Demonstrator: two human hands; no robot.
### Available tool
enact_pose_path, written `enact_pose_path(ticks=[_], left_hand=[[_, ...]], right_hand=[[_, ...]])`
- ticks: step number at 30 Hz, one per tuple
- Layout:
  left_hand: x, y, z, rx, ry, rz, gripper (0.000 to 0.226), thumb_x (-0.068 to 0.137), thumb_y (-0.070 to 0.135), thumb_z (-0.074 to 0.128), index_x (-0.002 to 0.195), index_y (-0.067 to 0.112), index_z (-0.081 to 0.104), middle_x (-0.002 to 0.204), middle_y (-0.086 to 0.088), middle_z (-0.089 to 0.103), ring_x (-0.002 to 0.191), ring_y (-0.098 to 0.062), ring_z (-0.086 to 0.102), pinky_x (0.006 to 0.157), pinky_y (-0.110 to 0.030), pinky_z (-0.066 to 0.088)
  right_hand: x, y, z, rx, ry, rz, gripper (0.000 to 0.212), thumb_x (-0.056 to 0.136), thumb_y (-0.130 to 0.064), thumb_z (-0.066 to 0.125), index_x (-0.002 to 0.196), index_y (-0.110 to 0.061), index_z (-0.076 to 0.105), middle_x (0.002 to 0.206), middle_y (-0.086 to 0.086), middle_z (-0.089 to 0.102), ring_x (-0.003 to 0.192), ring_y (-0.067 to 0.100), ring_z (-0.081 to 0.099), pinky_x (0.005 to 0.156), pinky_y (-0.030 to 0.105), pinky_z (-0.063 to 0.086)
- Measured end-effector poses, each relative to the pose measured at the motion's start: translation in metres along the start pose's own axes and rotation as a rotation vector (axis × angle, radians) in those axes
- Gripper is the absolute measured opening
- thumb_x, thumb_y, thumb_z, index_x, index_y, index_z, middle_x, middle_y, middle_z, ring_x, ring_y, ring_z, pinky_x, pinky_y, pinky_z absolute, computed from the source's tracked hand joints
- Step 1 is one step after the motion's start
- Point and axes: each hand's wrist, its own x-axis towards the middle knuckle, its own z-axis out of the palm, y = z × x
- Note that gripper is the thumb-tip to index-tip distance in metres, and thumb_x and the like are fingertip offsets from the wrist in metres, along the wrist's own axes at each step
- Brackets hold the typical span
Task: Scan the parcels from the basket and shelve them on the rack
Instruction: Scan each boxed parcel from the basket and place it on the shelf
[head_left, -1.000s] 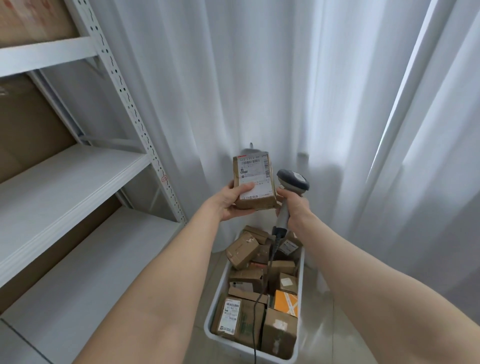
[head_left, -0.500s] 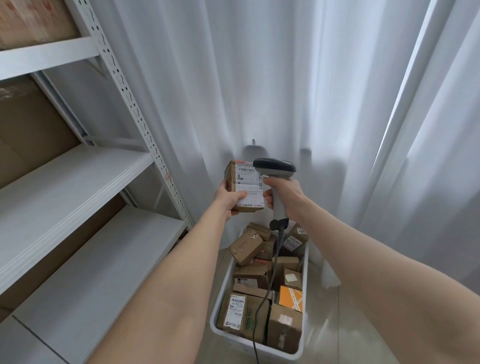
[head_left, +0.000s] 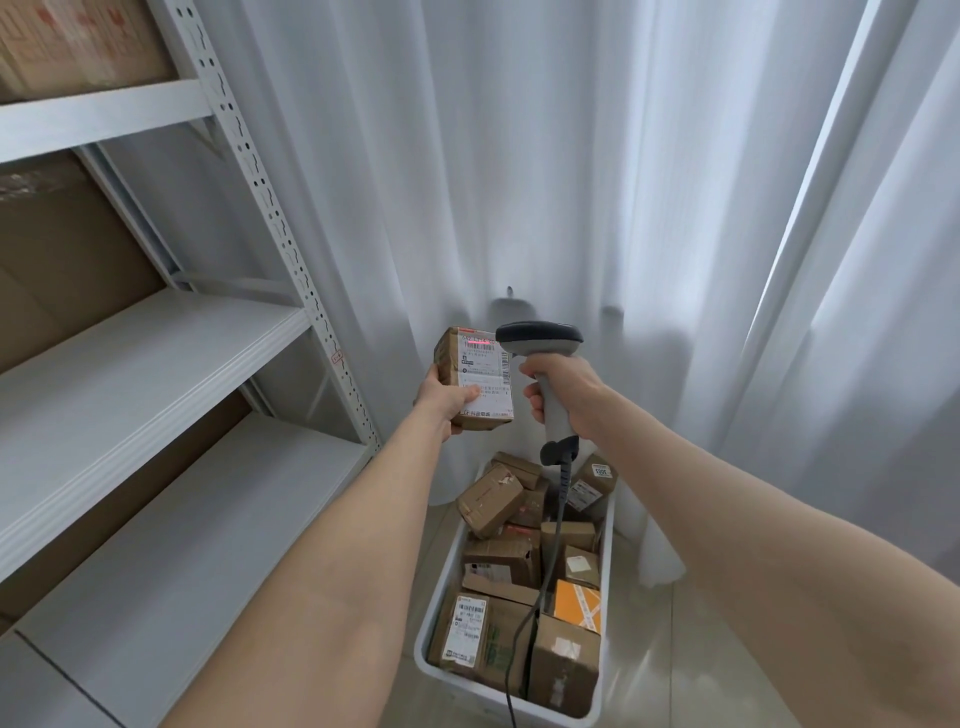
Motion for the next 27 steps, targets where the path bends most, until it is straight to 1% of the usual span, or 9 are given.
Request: enact_pose_path(ticks=[1, 4, 5, 9, 13, 16, 20, 23, 27], left_hand=[[0.0, 0.0, -0.001, 0.002, 0.002, 0.001, 0.063, 0.085, -0.001, 0.065, 0.136, 0.027, 0.042, 0.122, -0.009, 0.062, 0.096, -0.028, 0.063, 0.071, -0.043, 0.054], [0.002, 0.001, -0.002, -0.007, 0.017, -0.006, 0.063, 0.085, -0.002, 0.065, 0.136, 0.027, 0.042, 0.122, -0.009, 0.062, 0.099, -0.03, 0.064, 0.083, -0.05, 0.054], [0.002, 0.001, -0.002, -0.008, 0.022, -0.007, 0.062, 0.085, -0.002, 0.065, 0.135, 0.027, 0.042, 0.122, -0.009, 0.062, 0.1, -0.03, 0.064, 0.084, -0.051, 0.054], [0.003, 0.002, -0.005, -0.006, 0.039, -0.004, 0.061, 0.085, -0.001, 0.065, 0.135, 0.027, 0.043, 0.122, -0.009, 0.062, 0.1, -0.03, 0.064, 0.08, -0.048, 0.055], [0.005, 0.001, -0.011, -0.007, 0.057, -0.008, 0.06, 0.085, 0.0, 0.065, 0.134, 0.027, 0.043, 0.123, -0.009, 0.06, 0.103, -0.031, 0.063, 0.086, -0.052, 0.054], [0.006, 0.001, -0.017, -0.017, 0.07, -0.009, 0.06, 0.085, 0.0, 0.065, 0.134, 0.027, 0.043, 0.124, -0.01, 0.06, 0.104, -0.032, 0.062, 0.085, -0.052, 0.054], [0.008, 0.002, -0.028, -0.028, 0.073, -0.008, 0.06, 0.085, 0.0, 0.066, 0.134, 0.027, 0.044, 0.124, -0.01, 0.06, 0.104, -0.032, 0.062, 0.085, -0.053, 0.054], [0.01, 0.003, -0.039, -0.023, 0.073, -0.002, 0.059, 0.085, 0.0, 0.065, 0.134, 0.026, 0.044, 0.124, -0.01, 0.06, 0.104, -0.032, 0.062, 0.082, -0.05, 0.055], [0.013, 0.002, -0.055, -0.025, 0.085, -0.004, 0.06, 0.086, 0.001, 0.065, 0.136, 0.026, 0.043, 0.124, -0.009, 0.06, 0.104, -0.031, 0.062, 0.087, -0.052, 0.054]], right_hand=[[0.0, -0.001, 0.001, -0.004, -0.012, 0.005, 0.006, 0.088, -0.009, 0.058, 0.091, -0.004, 0.056, 0.058, 0.009, 0.053, 0.043, 0.017, 0.045, 0.044, 0.021, 0.043], [0.0, -0.002, 0.002, -0.015, -0.028, 0.012, 0.008, 0.088, -0.009, 0.058, 0.094, -0.005, 0.056, 0.057, 0.008, 0.053, 0.043, 0.016, 0.045, 0.043, 0.022, 0.043], [0.0, -0.003, 0.003, -0.019, -0.03, 0.016, 0.007, 0.088, -0.009, 0.058, 0.093, -0.005, 0.056, 0.057, 0.008, 0.053, 0.043, 0.016, 0.045, 0.043, 0.022, 0.043], [-0.001, -0.005, 0.005, -0.02, -0.033, 0.021, 0.004, 0.088, -0.009, 0.057, 0.09, -0.006, 0.056, 0.058, 0.007, 0.053, 0.045, 0.016, 0.045, 0.045, 0.023, 0.043], [-0.001, -0.006, 0.01, -0.029, -0.045, 0.034, 0.004, 0.089, -0.01, 0.057, 0.086, -0.008, 0.054, 0.06, 0.007, 0.051, 0.047, 0.017, 0.044, 0.046, 0.023, 0.042], [-0.002, -0.008, 0.016, -0.044, -0.061, 0.038, 0.007, 0.089, -0.01, 0.056, 0.084, -0.008, 0.053, 0.06, 0.007, 0.05, 0.047, 0.017, 0.043, 0.047, 0.024, 0.041], [-0.003, -0.01, 0.027, -0.066, -0.06, 0.038, 0.006, 0.089, -0.01, 0.056, 0.084, -0.009, 0.053, 0.061, 0.007, 0.05, 0.048, 0.016, 0.043, 0.049, 0.025, 0.041], [-0.003, -0.011, 0.037, -0.071, -0.068, 0.046, 0.007, 0.09, -0.01, 0.056, 0.083, -0.009, 0.053, 0.06, 0.006, 0.05, 0.048, 0.016, 0.043, 0.048, 0.024, 0.042], [0.0, -0.011, 0.052, -0.055, -0.096, 0.048, 0.007, 0.09, -0.014, 0.059, 0.088, -0.008, 0.055, 0.062, 0.006, 0.053, 0.048, 0.015, 0.045, 0.048, 0.023, 0.044]])
